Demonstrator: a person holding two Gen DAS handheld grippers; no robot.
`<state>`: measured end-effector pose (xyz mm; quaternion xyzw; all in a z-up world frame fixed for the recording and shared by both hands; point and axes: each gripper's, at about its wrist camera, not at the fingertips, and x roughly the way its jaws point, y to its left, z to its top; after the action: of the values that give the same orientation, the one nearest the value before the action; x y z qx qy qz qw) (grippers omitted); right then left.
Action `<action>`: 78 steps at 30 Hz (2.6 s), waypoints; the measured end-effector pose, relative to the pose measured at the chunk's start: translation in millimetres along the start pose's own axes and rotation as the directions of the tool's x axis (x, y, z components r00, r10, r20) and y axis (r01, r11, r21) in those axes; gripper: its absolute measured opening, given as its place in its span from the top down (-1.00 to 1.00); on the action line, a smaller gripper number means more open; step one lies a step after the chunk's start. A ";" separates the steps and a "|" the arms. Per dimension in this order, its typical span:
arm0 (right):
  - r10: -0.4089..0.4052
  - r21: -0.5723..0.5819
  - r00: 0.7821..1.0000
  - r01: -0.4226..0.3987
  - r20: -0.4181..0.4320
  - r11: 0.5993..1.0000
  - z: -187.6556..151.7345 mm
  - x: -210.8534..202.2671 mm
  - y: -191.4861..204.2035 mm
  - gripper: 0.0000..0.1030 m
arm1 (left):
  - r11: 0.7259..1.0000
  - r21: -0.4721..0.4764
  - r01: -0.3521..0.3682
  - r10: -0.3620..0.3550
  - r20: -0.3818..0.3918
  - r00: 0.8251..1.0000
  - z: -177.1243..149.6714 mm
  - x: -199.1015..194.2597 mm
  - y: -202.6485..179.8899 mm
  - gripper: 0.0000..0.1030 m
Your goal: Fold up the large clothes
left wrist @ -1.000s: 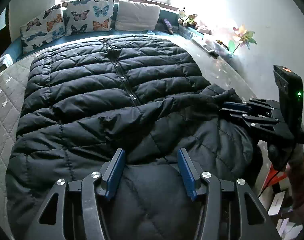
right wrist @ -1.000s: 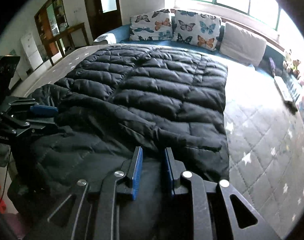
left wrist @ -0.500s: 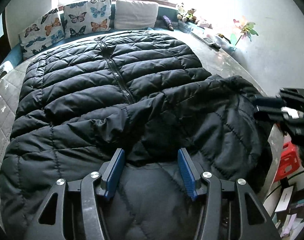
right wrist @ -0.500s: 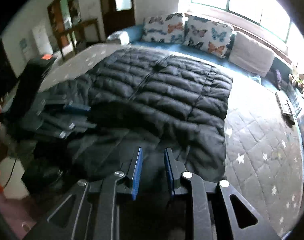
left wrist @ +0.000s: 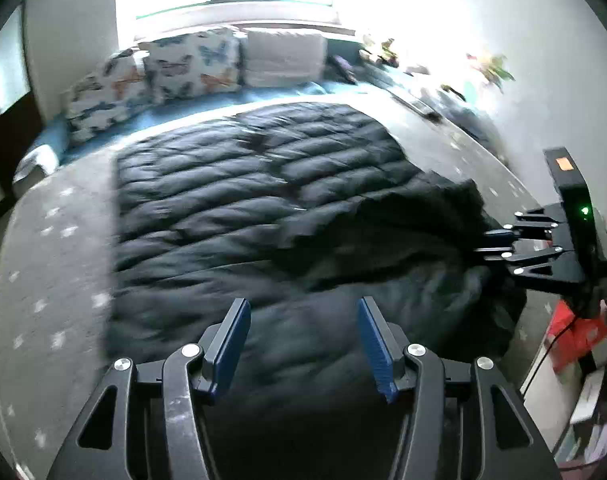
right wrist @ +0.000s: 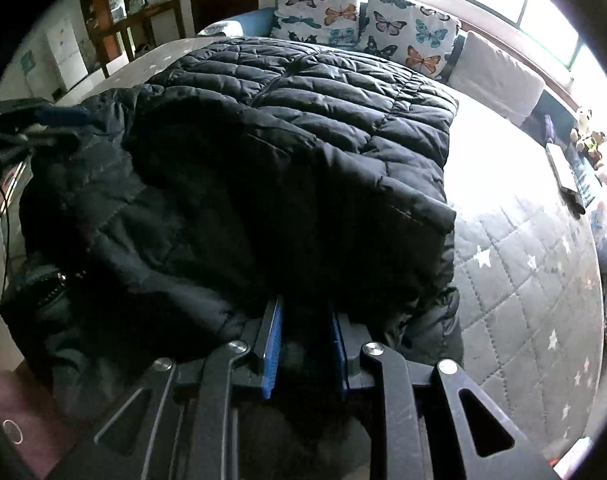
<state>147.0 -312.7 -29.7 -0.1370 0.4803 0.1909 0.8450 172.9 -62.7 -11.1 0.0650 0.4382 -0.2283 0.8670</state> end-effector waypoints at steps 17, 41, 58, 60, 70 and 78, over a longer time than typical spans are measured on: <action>-0.034 0.069 0.999 0.034 0.002 0.997 33.5 18.9 -28.9 0.40 | 0.970 -0.230 -0.075 0.054 -0.092 0.994 -52.9 0.0 104.2 -0.15; 0.120 -0.146 0.990 -0.108 0.079 0.983 68.1 -11.7 56.7 0.37 | 0.995 -0.088 0.051 -0.057 -0.068 0.996 14.1 26.9 11.5 -0.20; 0.077 -0.040 0.997 -0.077 -0.019 0.996 37.6 12.3 5.4 0.37 | 0.996 -0.009 0.091 -0.091 -0.119 0.989 0.3 72.6 -16.4 -0.21; 0.083 -0.032 0.996 -0.084 -0.031 0.996 37.5 20.8 3.1 0.37 | 0.996 -0.002 0.091 -0.091 -0.124 0.988 0.9 75.4 -17.2 -0.22; 0.119 -0.005 0.993 -0.119 -0.015 0.993 29.9 35.9 -2.2 0.37 | 0.992 -0.024 0.124 -0.126 -0.153 0.980 7.1 87.5 -13.4 -0.29; 0.057 -0.051 0.998 -0.059 -0.039 0.997 37.9 21.5 5.0 0.37 | 0.987 -0.064 0.150 -0.159 -0.181 0.970 9.2 64.7 -5.0 -0.29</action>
<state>183.5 -288.4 -29.6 -0.1486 0.4946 0.2254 0.8261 210.5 -91.9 -56.1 0.0298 0.5264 -0.2771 0.8033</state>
